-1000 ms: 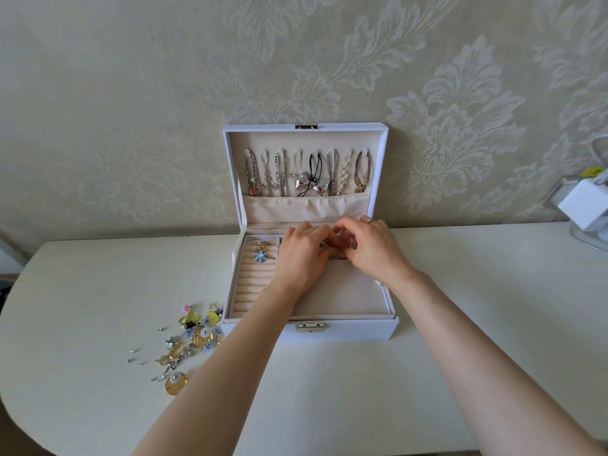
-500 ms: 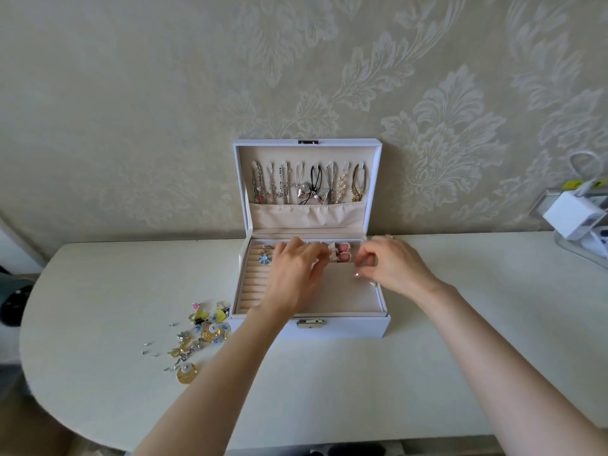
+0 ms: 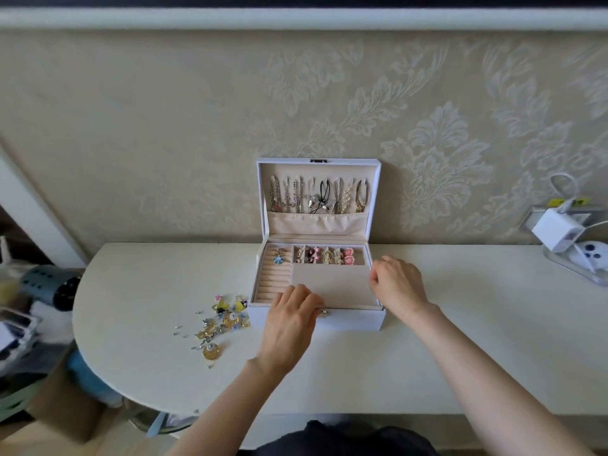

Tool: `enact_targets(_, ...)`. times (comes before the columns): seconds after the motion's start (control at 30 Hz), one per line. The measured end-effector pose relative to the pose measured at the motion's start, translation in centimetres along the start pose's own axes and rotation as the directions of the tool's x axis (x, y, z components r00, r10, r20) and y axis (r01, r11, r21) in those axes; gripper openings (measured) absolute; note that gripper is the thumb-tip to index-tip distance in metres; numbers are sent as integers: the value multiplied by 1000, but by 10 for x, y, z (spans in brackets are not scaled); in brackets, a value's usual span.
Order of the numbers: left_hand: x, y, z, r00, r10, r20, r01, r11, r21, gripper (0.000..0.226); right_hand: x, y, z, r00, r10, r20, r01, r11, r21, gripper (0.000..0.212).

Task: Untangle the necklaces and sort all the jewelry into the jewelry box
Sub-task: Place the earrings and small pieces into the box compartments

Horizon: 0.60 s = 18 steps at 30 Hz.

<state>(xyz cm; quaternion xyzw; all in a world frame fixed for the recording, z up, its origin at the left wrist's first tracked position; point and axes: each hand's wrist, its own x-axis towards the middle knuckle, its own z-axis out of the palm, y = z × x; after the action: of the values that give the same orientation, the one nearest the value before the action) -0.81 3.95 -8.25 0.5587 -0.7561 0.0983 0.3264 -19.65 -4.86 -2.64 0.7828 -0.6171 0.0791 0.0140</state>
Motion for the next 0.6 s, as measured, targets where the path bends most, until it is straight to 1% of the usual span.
enact_targets(0.03, -2, 1, -1, 999, 42, -1, -42, 999, 27, 17, 0, 0, -2, 1000, 27, -10, -26, 999, 26, 18)
enact_targets(0.07, -4, 3, -1, 995, 100, 5, -100, 994, 49, 24, -1, 1, -5, 997, 72, -18, -70, 993, 92, 17)
enact_targets(0.1, -6, 5, -2, 986, 164, 15, -165, 984, 72, 29, 0, 2, -9, 991, 133, -21, -126, 972, 197, 15)
enact_targets(0.13, -8, 7, -3, 973, 227, 27, -229, 969, 94, 31, 0, 3, -14, 981, 194, -15, -176, 921, 348, 12)
enact_targets(0.17, -9, 10, -5, 961, 272, 43, -275, 954, 118, 33, 0, 2, -19, 970, 242, 4, -205, 813, 545, 9)
enact_targets(0.2, -10, 13, -5, 956, 285, 66, -292, 944, 151, 36, 0, 1, -25, 963, 269, 34, -204, 639, 742, 7)
enact_targets(0.23, -12, 15, -5, 961, 258, 97, -273, 942, 196, 42, -1, -2, -32, 962, 266, 67, -181, 431, 884, 7)
enact_targets(0.27, -14, 15, -4, 971, 199, 130, -226, 940, 254, 53, -3, -6, -39, 968, 232, 94, -154, 258, 954, 6)
enact_targets(0.3, -16, 15, -2, 977, 122, 173, -173, 933, 317, 66, -6, -9, -45, 976, 192, 102, -132, 155, 979, 6)
enact_targets(0.33, -19, 14, 0, 974, 49, 223, -132, 919, 373, 76, -7, -12, -50, 982, 158, 102, -119, 97, 988, 9)
enact_targets(0.4, -25, 11, 3, 948, -53, 314, -99, 888, 450, 93, -10, -16, -54, 988, 124, 93, -101, 56, 993, 14)
enact_targets(0.47, -28, 10, 3, 925, -104, 366, -89, 875, 476, 106, -11, -20, -51, 986, 131, 104, -114, 73, 991, 17)
enact_targets(0.53, -30, 11, 1, 923, -124, 365, -90, 852, 516, 106, -14, -23, -45, 978, 155, 138, -155, 105, 982, 17)
enact_targets(0.6, -31, 14, 1, 935, -143, 324, -60, 838, 543, 101, -18, -25, -38, 974, 159, 159, -179, 119, 977, 16)
